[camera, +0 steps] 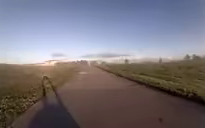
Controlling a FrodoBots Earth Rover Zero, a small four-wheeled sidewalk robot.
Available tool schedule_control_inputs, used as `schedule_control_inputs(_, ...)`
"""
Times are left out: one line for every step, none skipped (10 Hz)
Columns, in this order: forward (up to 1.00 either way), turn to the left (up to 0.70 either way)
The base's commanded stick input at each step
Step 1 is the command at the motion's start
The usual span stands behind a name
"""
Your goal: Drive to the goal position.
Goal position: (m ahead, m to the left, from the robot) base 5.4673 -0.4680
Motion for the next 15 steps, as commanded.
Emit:
schedule_control_inputs(0.7, 0.0)
schedule_control_inputs(0.7, 0.0)
schedule_control_inputs(0.7, 0.0)
schedule_control_inputs(0.7, 0.0)
schedule_control_inputs(0.7, 0.0)
schedule_control_inputs(0.7, 0.0)
schedule_control_inputs(0.7, 0.0)
schedule_control_inputs(0.7, 0.0)
schedule_control_inputs(0.7, 0.0)
schedule_control_inputs(0.7, 0.0)
schedule_control_inputs(0.7, 0.0)
schedule_control_inputs(0.7, 0.0)
schedule_control_inputs(0.7, 0.0)
schedule_control_inputs(0.7, 0.0)
schedule_control_inputs(0.7, 0.0)
